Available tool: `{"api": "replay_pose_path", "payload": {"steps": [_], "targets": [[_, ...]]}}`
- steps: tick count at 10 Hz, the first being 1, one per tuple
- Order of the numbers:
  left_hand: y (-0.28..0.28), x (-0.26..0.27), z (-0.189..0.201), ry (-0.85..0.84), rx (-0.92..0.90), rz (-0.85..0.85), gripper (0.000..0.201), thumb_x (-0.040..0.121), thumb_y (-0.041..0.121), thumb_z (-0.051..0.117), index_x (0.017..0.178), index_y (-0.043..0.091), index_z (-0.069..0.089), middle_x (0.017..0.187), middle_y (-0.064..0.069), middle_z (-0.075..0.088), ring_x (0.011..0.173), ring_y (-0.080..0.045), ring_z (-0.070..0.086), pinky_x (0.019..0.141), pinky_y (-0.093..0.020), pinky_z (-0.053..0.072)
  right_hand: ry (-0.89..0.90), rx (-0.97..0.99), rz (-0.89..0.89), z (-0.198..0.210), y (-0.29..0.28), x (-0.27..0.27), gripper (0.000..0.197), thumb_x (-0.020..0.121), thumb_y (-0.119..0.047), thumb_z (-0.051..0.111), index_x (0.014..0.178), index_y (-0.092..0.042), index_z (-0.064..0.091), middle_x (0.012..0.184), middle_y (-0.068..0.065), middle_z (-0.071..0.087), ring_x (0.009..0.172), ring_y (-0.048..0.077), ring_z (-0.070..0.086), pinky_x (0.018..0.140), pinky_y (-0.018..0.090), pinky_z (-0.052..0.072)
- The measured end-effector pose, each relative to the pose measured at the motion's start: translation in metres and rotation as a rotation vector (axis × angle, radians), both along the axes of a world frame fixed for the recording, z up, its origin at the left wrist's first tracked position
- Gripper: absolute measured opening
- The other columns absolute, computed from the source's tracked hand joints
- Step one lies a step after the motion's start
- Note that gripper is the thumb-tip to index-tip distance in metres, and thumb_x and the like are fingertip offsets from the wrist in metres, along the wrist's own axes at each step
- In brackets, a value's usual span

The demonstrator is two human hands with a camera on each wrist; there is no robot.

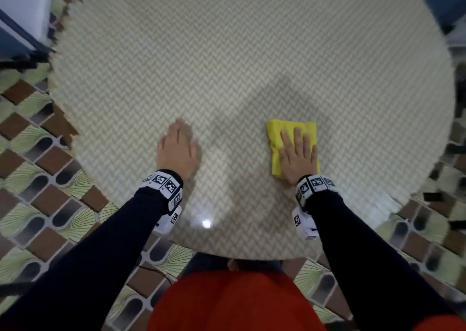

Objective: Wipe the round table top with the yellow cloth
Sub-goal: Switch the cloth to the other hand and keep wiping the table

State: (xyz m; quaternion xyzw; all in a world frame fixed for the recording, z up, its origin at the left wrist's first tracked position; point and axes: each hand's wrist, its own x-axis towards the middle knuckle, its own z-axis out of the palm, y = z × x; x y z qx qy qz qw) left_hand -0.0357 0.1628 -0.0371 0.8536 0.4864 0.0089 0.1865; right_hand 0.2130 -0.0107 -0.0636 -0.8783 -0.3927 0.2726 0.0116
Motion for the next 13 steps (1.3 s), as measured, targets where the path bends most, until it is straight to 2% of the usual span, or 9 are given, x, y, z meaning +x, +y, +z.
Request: {"api": "replay_pose_path", "payload": {"steps": [2,3,4,5,6,7,10,12,13], "targets": [[-0.040,0.030,0.001,-0.001,0.004,-0.016,0.054,0.100,0.028,0.032,0.149,0.006,0.028,0.158,-0.012,0.022,0.145,-0.026,0.021,0.118,-0.044,0.017,0.000,0.018,-0.123,0.001,-0.069,0.054,0.052,0.101,-0.049,0.015,0.146,-0.049,-0.011,0.158,-0.009,-0.021,0.145,0.017,-0.021,0.117,0.044,-0.014],[-0.056,0.043,0.004,-0.007,0.006,-0.002,0.056,0.099,0.031,0.028,0.150,0.006,0.027,0.159,-0.011,0.020,0.146,-0.025,0.020,0.119,-0.044,0.016,-0.036,0.017,-0.059,0.000,-0.086,0.067,0.051,0.098,-0.056,0.012,0.139,-0.053,-0.018,0.158,-0.007,-0.022,0.145,0.020,-0.021,0.116,0.047,-0.014],[-0.068,0.051,0.000,0.004,0.004,-0.008,0.059,0.097,0.034,0.025,0.149,0.006,0.027,0.159,-0.012,0.020,0.146,-0.026,0.019,0.119,-0.045,0.016,-0.064,0.018,0.026,0.000,-0.084,0.068,0.052,0.096,-0.062,0.010,0.141,-0.055,-0.015,0.158,-0.006,-0.023,0.145,0.024,-0.020,0.114,0.051,-0.016],[-0.074,0.056,-0.005,0.045,0.016,-0.024,0.054,0.101,0.033,0.027,0.149,0.007,0.027,0.160,-0.011,0.019,0.147,-0.025,0.017,0.119,-0.045,0.015,-0.078,0.084,0.040,0.000,-0.077,0.071,0.051,0.097,-0.060,0.008,0.146,-0.053,-0.003,0.159,-0.008,-0.017,0.146,0.024,-0.018,0.112,0.052,-0.017],[-0.078,0.058,-0.008,0.072,0.029,-0.020,0.056,0.102,0.034,0.027,0.151,0.007,0.024,0.160,-0.010,0.018,0.147,-0.024,0.017,0.120,-0.043,0.013,-0.106,0.126,0.034,-0.004,-0.074,0.073,0.049,0.100,-0.053,0.007,0.147,-0.050,-0.001,0.160,-0.007,-0.014,0.146,0.023,-0.017,0.114,0.054,-0.015],[-0.078,0.060,-0.010,0.077,0.054,-0.008,0.058,0.100,0.034,0.027,0.152,0.008,0.022,0.159,-0.011,0.020,0.147,-0.026,0.019,0.119,-0.044,0.015,-0.123,0.114,0.037,-0.006,-0.072,0.071,0.048,0.100,-0.052,0.008,0.147,-0.050,-0.005,0.160,-0.007,-0.016,0.146,0.024,-0.016,0.113,0.057,-0.014],[-0.077,0.051,-0.009,0.076,0.049,0.037,0.055,0.096,0.035,0.027,0.143,0.008,0.038,0.156,-0.012,0.027,0.144,-0.030,0.023,0.116,-0.046,0.018,-0.118,0.061,0.010,-0.005,-0.059,0.079,0.051,0.097,-0.057,0.004,0.147,-0.051,-0.009,0.159,-0.006,-0.018,0.146,0.027,-0.018,0.111,0.063,-0.012],[-0.068,0.049,0.001,0.070,0.004,0.041,0.061,0.094,0.038,0.024,0.144,0.005,0.037,0.155,-0.013,0.030,0.143,-0.031,0.027,0.115,-0.046,0.021,-0.051,0.010,0.009,0.006,-0.053,0.083,0.050,0.099,-0.055,0.008,0.145,-0.051,-0.010,0.158,-0.007,-0.021,0.146,0.025,-0.019,0.112,0.060,-0.015],[-0.068,0.038,0.014,0.071,-0.013,0.000,0.061,0.096,0.039,0.019,0.146,0.007,0.036,0.155,-0.012,0.030,0.141,-0.029,0.032,0.114,-0.046,0.027,0.039,0.091,-0.023,0.021,-0.054,0.084,0.050,0.103,-0.045,0.017,0.151,-0.040,0.008,0.161,-0.004,-0.011,0.148,0.023,-0.011,0.116,0.055,-0.007]]}}
